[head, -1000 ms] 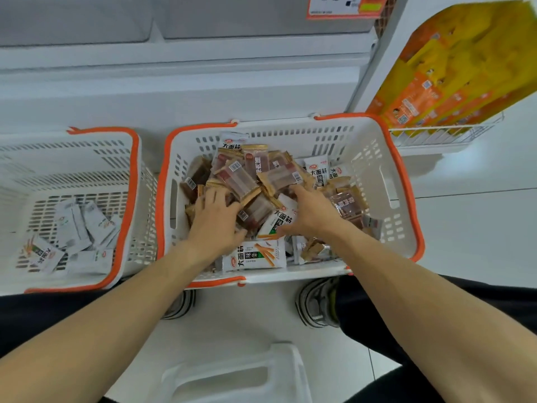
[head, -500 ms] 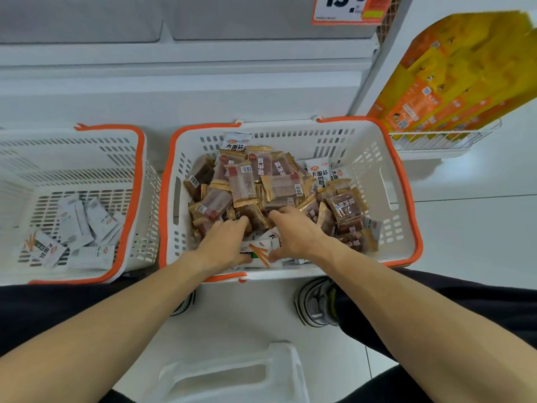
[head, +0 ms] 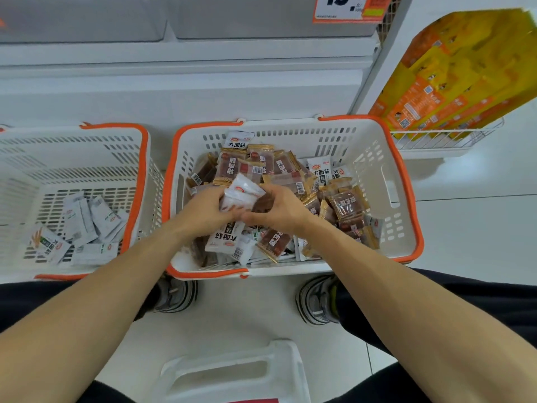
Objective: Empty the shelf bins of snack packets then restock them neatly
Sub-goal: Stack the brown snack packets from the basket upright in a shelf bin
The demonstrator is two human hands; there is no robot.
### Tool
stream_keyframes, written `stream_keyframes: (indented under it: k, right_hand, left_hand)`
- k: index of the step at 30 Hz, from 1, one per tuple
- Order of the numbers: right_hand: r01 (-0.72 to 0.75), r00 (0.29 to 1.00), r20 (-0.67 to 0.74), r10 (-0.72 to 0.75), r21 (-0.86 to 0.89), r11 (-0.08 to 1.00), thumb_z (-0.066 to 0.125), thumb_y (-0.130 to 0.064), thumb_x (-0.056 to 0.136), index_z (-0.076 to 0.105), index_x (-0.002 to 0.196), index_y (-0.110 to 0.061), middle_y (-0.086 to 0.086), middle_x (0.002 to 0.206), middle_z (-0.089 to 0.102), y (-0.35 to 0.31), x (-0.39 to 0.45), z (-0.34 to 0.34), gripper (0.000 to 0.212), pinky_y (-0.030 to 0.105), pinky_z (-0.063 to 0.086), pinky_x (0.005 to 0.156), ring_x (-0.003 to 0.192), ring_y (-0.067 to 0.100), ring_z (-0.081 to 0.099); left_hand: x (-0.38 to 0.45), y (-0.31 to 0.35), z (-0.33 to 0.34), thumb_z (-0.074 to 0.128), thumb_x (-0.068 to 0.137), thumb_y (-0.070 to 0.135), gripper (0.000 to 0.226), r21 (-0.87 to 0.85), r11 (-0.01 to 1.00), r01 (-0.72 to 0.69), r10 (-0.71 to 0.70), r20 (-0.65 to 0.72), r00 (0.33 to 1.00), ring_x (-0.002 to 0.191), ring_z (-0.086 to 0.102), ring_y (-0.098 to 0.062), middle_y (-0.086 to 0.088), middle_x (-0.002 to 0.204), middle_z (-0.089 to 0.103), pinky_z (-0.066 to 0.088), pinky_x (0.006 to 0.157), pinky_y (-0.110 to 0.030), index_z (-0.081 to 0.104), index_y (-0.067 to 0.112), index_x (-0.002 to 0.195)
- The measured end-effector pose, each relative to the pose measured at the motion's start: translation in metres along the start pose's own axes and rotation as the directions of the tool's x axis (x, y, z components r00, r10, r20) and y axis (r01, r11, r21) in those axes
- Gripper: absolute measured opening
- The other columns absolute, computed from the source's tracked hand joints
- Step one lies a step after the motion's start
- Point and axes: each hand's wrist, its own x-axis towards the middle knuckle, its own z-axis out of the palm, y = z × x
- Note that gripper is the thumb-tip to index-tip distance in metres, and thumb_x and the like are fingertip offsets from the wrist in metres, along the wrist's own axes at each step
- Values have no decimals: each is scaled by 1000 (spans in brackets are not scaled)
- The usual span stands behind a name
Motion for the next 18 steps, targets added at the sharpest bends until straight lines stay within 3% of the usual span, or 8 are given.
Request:
stream_keyframes:
  k: [3, 6, 10, 13, 16, 18]
  right_hand:
    - [-72, 997, -51, 58, -336, 939, 83, -23, 80, 63, 118, -13, 0, 108, 69, 10, 5, -1, 44, 32, 57, 87, 97, 18, 67]
    - [-23, 994, 82, 77, -521, 853, 81, -28, 83, 69, 116, -11, 2, 108, 70, 23, 10, 12, 40, 34, 57, 88, 96, 18, 66]
    - [19, 991, 97, 87, -770, 638, 72, -56, 84, 68, 90, -14, -2, 83, 63, 28, 16, 42, 43, 32, 47, 66, 82, 21, 63]
    - [94, 985, 155, 77, -851, 517, 64, -64, 86, 68, 98, -14, 3, 95, 66, 28, 17, 55, 52, 35, 46, 80, 90, 25, 61]
    - [72, 980, 160, 122, -844, 531, 67, -63, 84, 65, 92, -14, 2, 93, 66, 23, 23, 51, 50, 41, 42, 95, 95, 26, 62]
    - [30, 976, 146, 161, -825, 565, 74, -61, 80, 65, 93, -13, 0, 90, 65, 20, 26, 48, 50, 43, 41, 94, 88, 24, 58]
  left_hand:
    - [-2, -9, -15, 70, 92, 36, 17, 40, 995, 87, -84, -91, 992, 78, 62, 4, 20, 85, 64, 49, 64, -21, 64, 27, 105]
    - [-8, -18, -27, 67, 93, 42, 11, 136, 979, 153, -141, -90, 986, 77, 65, -4, 16, 80, 64, 48, 62, -24, 61, 32, 92]
    - [-20, -23, -25, 67, 93, 42, 20, 228, 958, 174, -172, -27, 985, 68, 59, 3, 19, 74, 60, 41, 55, -18, 52, 36, 81]
    - [-23, -24, -21, 67, 93, 41, 20, 254, 955, 155, -148, -47, 988, 68, 56, 1, 11, 76, 62, 37, 54, -19, 58, 26, 84]
    - [-22, -25, -22, 68, 92, 41, 25, 246, 957, 152, -148, -37, 988, 72, 61, -5, 4, 83, 68, 41, 55, -21, 64, 17, 89]
    - [-21, -26, -22, 68, 92, 42, 29, 246, 955, 168, -169, -17, 985, 76, 65, -10, 0, 88, 72, 48, 60, -25, 67, 13, 96]
